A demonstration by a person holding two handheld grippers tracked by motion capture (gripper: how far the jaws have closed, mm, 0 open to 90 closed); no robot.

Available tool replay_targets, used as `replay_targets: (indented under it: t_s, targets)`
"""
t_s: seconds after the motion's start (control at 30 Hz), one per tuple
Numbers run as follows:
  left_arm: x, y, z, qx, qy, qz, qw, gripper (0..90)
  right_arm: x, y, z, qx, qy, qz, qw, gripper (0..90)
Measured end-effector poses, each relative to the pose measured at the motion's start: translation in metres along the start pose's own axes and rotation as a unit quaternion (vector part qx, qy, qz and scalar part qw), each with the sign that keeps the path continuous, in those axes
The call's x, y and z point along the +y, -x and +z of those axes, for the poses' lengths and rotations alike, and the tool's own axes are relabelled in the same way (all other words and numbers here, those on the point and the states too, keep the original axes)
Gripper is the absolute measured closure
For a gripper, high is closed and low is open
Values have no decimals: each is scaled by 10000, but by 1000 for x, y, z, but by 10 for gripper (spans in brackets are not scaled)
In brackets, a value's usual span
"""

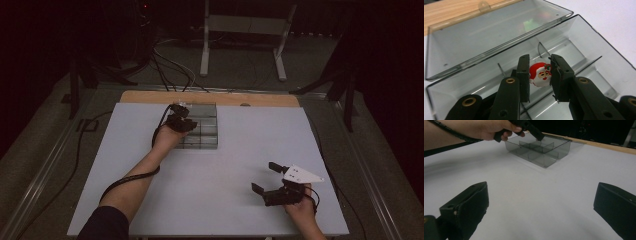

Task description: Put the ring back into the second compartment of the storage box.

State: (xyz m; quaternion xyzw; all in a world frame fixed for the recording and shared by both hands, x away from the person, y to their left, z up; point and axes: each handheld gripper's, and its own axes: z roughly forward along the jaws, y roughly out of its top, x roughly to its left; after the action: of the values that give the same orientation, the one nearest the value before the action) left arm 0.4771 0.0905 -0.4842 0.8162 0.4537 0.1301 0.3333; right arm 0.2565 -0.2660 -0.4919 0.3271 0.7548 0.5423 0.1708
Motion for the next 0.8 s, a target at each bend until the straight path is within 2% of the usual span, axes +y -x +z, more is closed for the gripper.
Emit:
replay_targets:
  t_s: [0.07,0.13,0.27,0.3,0.4,0.53,0.57,0.73,0.77,0.8]
  targets:
    - [1,1,1,10,-8,3,10000,720,0,0,0,-6,4,5,10000,0]
    - [2,3,1,119,2,24,9999,713,0,1,0,-2,3,22,10000,0]
    - [4,3,0,138,45,37,9999,695,0,1,0,7,-4,17,10000,0]
    - [4,3,-1,146,61,-14,9999,656,0,1,0,6,-1,21,10000,0]
    - [5,4,-3,203,32,28,9998,505,0,1,0,1,11,26,10000,0]
    - [5,3,-8,131,124,-106,9998,473,0,1,0,-4,11,25,10000,0]
    - [5,3,-10,96,135,-128,9998,403,0,1,-1,-7,14,22,10000,0]
    - [6,5,-17,-51,193,-131,9997,342,0,1,-1,-3,17,7,10000,0]
    - [6,6,-19,-78,198,-144,9997,279,0,1,-1,-1,22,7,10000,0]
    - [5,7,-22,-109,235,-149,9996,263,0,1,-1,-5,20,5,10000,0]
